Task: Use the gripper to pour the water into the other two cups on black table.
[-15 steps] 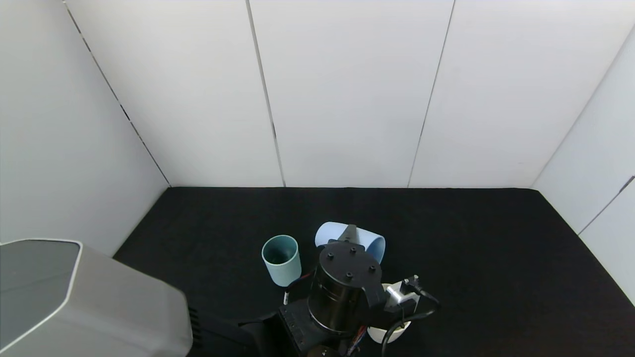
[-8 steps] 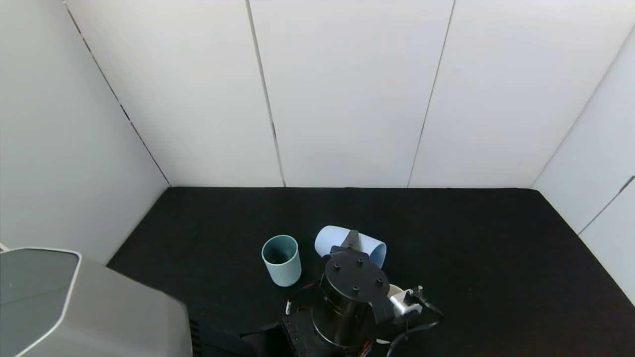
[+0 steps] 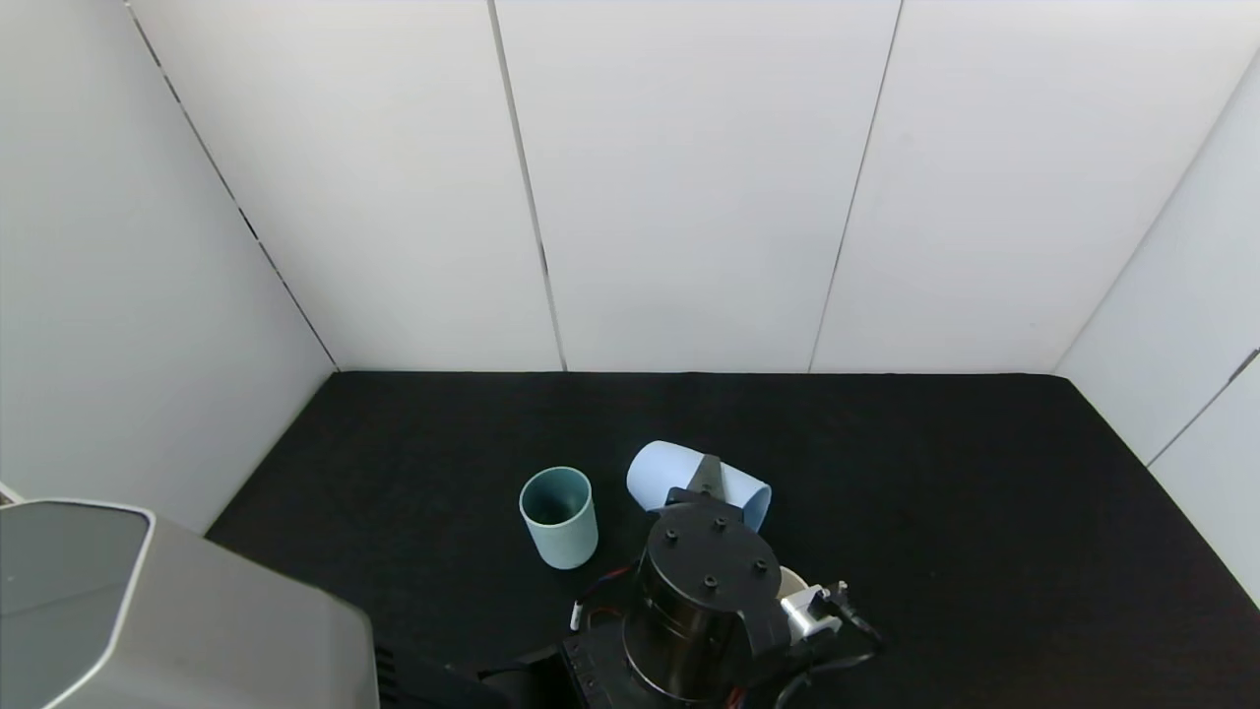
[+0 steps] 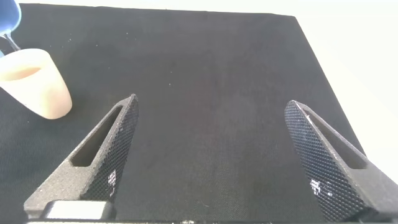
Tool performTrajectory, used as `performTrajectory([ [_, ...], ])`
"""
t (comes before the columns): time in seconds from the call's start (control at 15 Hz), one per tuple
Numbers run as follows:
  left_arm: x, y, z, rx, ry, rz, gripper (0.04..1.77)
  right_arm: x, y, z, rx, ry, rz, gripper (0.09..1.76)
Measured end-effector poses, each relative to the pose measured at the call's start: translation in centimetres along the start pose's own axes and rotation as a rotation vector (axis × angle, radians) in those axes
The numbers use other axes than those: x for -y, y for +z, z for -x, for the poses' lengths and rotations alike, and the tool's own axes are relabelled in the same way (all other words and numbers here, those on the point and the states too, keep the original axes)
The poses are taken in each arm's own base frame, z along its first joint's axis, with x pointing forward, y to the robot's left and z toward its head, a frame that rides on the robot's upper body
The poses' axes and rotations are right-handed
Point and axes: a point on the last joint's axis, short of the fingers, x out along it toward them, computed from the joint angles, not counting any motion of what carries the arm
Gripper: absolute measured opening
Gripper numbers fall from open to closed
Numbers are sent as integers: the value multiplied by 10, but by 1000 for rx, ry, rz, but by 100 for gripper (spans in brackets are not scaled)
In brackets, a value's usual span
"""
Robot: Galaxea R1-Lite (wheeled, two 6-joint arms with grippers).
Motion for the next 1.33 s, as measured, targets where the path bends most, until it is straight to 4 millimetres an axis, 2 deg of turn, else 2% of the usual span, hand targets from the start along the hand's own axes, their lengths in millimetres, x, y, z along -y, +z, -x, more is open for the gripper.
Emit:
performTrajectory([
  [0.73,-5,1,2,4,42,-49,119,0,0,0,0,0,0,171],
  [1.33,-2,-4,0,-7,31,33,119,0,0,0,0,0,0,171],
])
